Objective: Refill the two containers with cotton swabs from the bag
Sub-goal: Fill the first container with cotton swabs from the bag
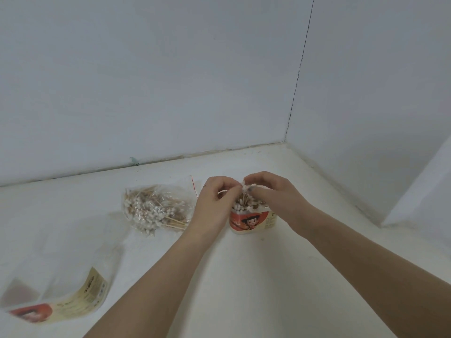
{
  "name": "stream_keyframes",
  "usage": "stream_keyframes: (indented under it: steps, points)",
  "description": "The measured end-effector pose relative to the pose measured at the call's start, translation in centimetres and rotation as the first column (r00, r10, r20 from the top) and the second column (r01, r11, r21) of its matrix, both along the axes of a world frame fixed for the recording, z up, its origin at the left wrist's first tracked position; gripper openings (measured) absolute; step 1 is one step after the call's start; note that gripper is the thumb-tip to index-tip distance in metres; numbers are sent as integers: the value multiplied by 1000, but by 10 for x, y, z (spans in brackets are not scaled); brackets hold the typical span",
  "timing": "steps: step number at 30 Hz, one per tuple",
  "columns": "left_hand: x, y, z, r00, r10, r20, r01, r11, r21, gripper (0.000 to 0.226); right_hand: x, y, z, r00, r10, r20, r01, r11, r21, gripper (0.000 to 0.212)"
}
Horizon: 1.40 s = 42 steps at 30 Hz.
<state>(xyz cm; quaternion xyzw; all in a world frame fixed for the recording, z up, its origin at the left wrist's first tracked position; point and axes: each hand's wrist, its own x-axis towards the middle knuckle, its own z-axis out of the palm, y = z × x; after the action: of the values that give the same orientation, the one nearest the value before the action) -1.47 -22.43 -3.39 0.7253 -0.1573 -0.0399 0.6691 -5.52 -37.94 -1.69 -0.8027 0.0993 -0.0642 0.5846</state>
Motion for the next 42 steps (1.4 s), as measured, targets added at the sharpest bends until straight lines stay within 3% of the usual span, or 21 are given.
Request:
stream_keyframes:
  steps: [5, 12, 20, 29, 33, 36, 42]
  points:
    - [2, -1, 4, 990, 23, 136, -31, 998, 58, 19, 1, 4, 1, 998, -59, -6, 59, 996, 61, 20]
    - [7, -10, 5, 986, 71, 149, -92, 986, 137, 12, 3, 4, -4, 989, -137, 62, 139, 990, -24, 21]
    - [4, -6, 2, 980, 23, 199, -55, 986, 155, 16, 0, 7, -6, 962, -184, 204, 221, 959, -177, 22]
    - [8, -7, -3, 998, 54, -22, -51, 994, 97, 5, 2, -1, -4, 985, -134, 109, 138, 990, -31, 13]
    - [7, -7, 2, 998, 50, -45, -47, 998, 49, 9, 3, 0, -2, 980, -155, 122, 158, 987, -11, 15]
    - [11, -10, 6, 999, 20, -47, -15, 995, 101, 20, 3, -1, -3, 984, -149, 97, 149, 989, 8, 14]
    - [13, -20, 7, 993, 6, -121, 4, 997, 80, 14, 1, 0, -6, 985, -146, 95, 146, 989, 3, 11]
